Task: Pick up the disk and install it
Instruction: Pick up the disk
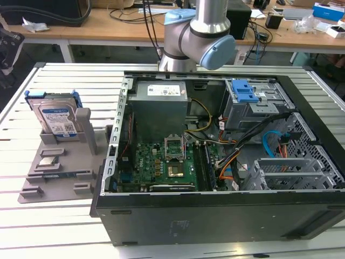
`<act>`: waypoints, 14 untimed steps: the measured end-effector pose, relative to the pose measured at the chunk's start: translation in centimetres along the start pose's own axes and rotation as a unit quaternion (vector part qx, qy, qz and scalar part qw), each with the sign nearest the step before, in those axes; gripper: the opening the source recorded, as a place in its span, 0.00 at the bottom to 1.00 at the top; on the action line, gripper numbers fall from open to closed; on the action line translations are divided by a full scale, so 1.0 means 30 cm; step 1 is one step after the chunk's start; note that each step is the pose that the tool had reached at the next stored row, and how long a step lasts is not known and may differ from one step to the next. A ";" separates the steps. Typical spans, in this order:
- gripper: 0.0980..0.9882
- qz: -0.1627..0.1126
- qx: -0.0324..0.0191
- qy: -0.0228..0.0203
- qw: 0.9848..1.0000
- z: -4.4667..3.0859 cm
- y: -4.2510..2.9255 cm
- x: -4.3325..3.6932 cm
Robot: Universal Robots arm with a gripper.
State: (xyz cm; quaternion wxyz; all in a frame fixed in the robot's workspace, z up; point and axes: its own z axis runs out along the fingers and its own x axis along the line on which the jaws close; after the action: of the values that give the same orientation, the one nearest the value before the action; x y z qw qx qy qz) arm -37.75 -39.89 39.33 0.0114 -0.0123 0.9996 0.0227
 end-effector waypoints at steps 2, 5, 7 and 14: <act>0.00 -0.015 0.000 0.001 1.000 0.000 0.000 0.000; 0.00 -0.032 -0.001 0.001 0.999 0.000 0.000 0.000; 0.00 -0.046 -0.001 0.002 0.999 0.000 0.000 0.000; 0.00 -0.103 -0.002 0.005 0.995 0.000 0.000 0.000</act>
State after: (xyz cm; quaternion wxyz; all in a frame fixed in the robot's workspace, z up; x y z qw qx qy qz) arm -37.75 -39.88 39.33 0.0090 -0.1157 0.9930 0.0237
